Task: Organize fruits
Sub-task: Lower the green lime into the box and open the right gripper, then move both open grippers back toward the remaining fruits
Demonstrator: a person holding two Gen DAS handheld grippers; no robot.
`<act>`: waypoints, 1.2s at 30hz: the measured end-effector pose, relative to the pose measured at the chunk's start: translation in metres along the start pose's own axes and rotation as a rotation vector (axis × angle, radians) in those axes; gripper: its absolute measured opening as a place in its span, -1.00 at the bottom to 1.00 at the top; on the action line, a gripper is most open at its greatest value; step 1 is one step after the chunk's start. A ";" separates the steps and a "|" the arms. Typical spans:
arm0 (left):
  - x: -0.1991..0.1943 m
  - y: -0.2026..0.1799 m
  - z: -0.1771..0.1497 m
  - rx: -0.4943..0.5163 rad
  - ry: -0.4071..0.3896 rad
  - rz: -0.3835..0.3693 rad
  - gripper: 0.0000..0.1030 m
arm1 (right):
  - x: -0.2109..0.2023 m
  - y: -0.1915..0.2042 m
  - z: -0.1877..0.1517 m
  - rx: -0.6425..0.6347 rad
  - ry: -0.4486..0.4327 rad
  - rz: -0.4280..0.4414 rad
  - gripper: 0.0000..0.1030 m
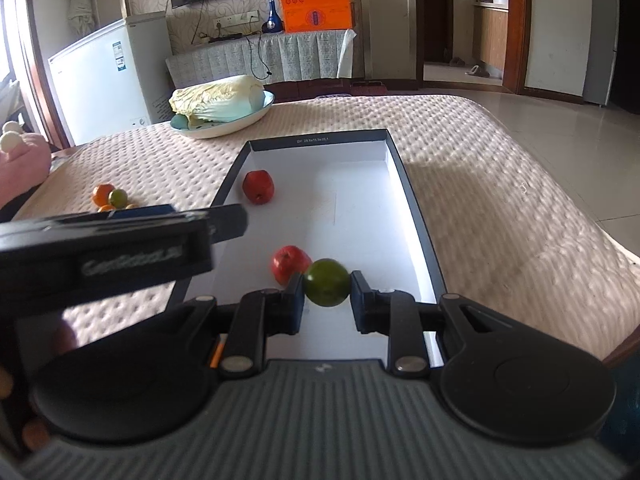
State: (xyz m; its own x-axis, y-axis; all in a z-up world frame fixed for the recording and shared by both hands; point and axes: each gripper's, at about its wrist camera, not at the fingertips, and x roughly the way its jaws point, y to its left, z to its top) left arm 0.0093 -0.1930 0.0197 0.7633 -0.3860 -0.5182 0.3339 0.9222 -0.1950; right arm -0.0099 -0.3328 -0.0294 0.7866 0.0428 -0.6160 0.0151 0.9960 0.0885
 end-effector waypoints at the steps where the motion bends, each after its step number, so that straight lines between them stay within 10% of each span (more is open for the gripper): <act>1: -0.002 0.003 0.001 -0.001 -0.002 0.001 0.31 | 0.002 0.000 0.002 0.006 -0.004 -0.004 -0.47; 15: -0.035 0.056 0.007 -0.032 -0.039 0.086 0.37 | 0.034 0.010 0.015 0.072 0.005 -0.048 -0.42; 29: -0.067 0.120 0.012 -0.098 -0.076 0.183 0.37 | -0.011 0.047 0.030 0.103 -0.346 -0.046 -0.20; 36: -0.087 0.159 0.012 -0.138 -0.093 0.247 0.38 | -0.006 0.082 0.025 0.049 -0.343 0.025 -0.16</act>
State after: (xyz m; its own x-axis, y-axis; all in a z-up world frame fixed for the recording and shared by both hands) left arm 0.0027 -0.0134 0.0438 0.8617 -0.1445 -0.4864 0.0584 0.9805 -0.1878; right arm 0.0027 -0.2530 0.0011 0.9485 0.0301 -0.3152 0.0160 0.9896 0.1426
